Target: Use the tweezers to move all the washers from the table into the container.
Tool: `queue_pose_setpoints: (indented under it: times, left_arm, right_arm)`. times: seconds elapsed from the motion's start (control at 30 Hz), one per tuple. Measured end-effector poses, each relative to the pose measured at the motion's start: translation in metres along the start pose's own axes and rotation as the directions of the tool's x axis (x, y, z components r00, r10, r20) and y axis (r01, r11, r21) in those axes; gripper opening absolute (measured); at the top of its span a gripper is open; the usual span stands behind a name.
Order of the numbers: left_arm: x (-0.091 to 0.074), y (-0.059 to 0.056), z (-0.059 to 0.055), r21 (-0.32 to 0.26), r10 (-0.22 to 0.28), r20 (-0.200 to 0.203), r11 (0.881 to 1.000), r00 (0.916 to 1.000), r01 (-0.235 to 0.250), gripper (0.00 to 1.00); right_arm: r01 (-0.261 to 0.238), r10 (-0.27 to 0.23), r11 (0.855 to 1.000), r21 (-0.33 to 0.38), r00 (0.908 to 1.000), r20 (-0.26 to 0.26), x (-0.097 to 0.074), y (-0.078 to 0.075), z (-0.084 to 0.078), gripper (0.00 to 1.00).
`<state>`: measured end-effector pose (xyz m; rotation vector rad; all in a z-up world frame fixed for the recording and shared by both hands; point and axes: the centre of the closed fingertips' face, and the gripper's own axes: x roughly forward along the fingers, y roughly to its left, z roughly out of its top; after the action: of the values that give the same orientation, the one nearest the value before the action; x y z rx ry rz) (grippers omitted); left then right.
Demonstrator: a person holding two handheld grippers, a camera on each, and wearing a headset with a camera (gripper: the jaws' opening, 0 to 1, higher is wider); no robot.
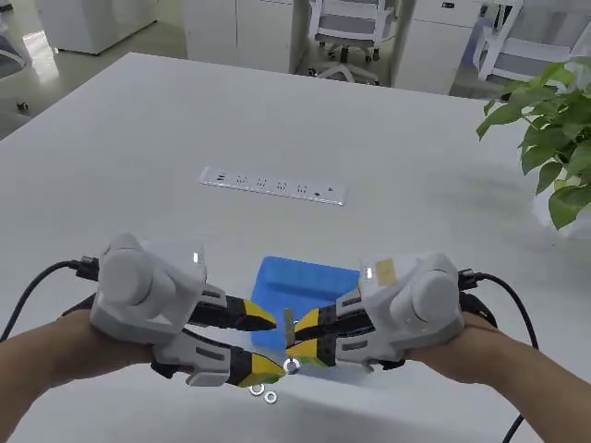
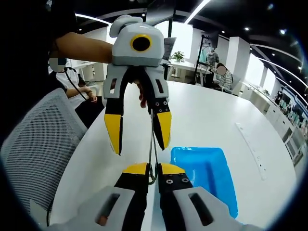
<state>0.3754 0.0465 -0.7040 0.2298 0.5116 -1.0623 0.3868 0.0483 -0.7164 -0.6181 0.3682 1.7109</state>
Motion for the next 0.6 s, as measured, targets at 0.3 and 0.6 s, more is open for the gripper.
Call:
queue_pose_setpoints:
  times: [0.3,0.6]
  left_arm:
    - [-0.01,0.0,0.001,-0.068,0.043,0.052,0.997,0.9977,-0.039,0.57]
    - [-0.015,0.004,-0.004,-0.107,0.076,0.064,0.992,0.995,-0.069,0.72]
  right_arm:
    - [0.027,-0.027,1.0,0.009,0.9993,0.027,-0.011,-0.009,0.01,0.08]
    - [0.064,-0.065,0.998,0.026,0.9967,0.048,-0.021,-0.025,0.012,0.08]
